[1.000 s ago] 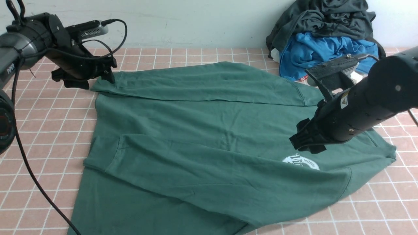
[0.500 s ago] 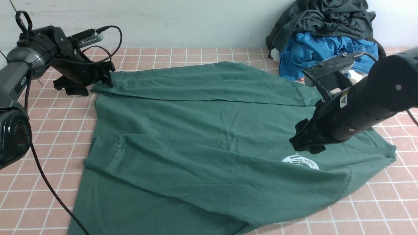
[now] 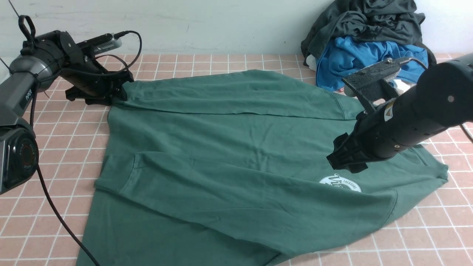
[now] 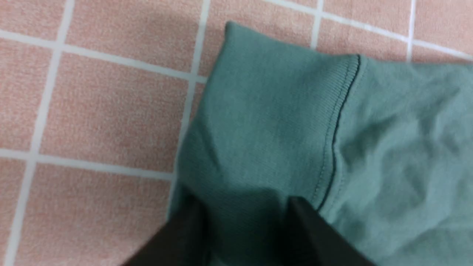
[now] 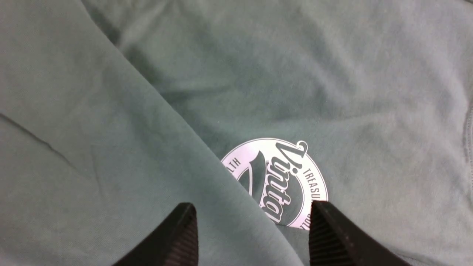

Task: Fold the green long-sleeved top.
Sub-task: Use the left arm to clamp the cuff farthest from it

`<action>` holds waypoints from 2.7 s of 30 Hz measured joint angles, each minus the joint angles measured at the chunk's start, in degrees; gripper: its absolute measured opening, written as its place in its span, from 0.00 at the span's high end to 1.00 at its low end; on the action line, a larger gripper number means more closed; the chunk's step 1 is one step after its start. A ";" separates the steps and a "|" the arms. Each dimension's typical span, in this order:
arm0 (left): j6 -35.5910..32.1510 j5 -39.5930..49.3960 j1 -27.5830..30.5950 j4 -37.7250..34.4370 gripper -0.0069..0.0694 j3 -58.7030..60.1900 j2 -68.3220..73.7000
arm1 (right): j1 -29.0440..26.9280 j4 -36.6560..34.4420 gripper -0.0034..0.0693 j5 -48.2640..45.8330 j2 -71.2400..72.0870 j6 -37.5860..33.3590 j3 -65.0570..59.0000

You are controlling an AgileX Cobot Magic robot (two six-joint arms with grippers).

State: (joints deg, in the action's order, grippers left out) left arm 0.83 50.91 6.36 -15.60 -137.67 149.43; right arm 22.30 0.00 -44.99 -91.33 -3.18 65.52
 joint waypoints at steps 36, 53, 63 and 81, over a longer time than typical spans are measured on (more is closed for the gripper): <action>-1.74 -4.22 -0.63 6.66 0.56 0.00 -1.67 | 0.00 0.00 0.42 0.71 0.00 -2.53 0.00; -4.24 9.61 -0.63 6.24 0.90 -4.18 -6.07 | 0.00 0.00 0.42 0.91 0.00 -2.55 0.00; -5.72 8.93 -0.63 9.39 0.51 -4.46 -2.68 | 0.00 0.00 0.42 1.41 0.00 -2.55 0.00; 4.10 6.60 -0.63 16.45 0.51 -4.46 0.44 | 0.00 0.00 0.42 3.17 -3.05 -2.61 0.00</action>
State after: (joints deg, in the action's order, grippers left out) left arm 4.93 57.52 5.73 0.85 -142.13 149.87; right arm 22.30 0.00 -41.82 -94.38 -5.79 65.52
